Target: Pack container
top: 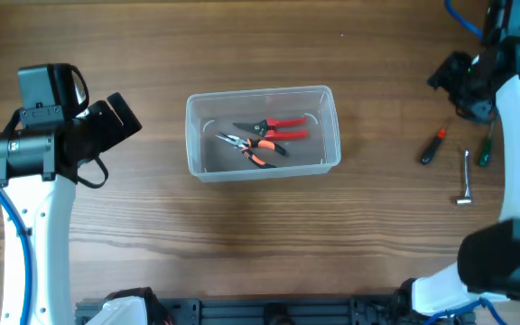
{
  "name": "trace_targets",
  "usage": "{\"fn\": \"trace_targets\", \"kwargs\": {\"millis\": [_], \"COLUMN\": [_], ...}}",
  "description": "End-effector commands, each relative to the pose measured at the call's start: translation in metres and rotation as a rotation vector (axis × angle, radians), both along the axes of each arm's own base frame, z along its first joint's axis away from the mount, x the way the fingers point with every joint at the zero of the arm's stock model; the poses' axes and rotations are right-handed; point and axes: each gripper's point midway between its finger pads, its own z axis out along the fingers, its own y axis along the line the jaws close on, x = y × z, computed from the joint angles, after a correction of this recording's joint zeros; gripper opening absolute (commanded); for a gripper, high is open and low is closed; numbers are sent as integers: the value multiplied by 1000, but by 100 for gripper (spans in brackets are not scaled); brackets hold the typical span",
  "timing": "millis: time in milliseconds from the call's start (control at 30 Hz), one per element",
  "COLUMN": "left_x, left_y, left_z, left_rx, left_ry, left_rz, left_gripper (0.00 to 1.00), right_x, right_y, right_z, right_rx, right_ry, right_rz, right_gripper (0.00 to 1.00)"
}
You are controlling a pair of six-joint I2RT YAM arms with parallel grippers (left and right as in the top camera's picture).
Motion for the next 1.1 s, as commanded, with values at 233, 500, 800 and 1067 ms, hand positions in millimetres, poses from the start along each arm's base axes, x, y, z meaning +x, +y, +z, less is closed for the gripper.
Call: {"fn": "trace_targets", "kwargs": {"millis": [233, 500, 800, 1067], "left_x": [0, -3, -3, -3], "left_y": [-3, -4, -4, -4], "left_z": [0, -2, -1, -1], "left_rx": [-3, -5, -5, -5], "left_ry": [5, 20, 19, 20], "left_rz": [-24, -24, -24, -24], "left_gripper": [100, 100, 100, 100], "right_x": [-17, -16, -19, -17], "right_y": [-1, -18, -35, -37], "right_z": [-102, -125, -145, -169], "right_rx": [73, 61, -2, -8], "right_ry": [151, 189, 244, 282], "right_rz": [-124, -96, -13, 39], "right_gripper": [77, 84, 89, 90]}}
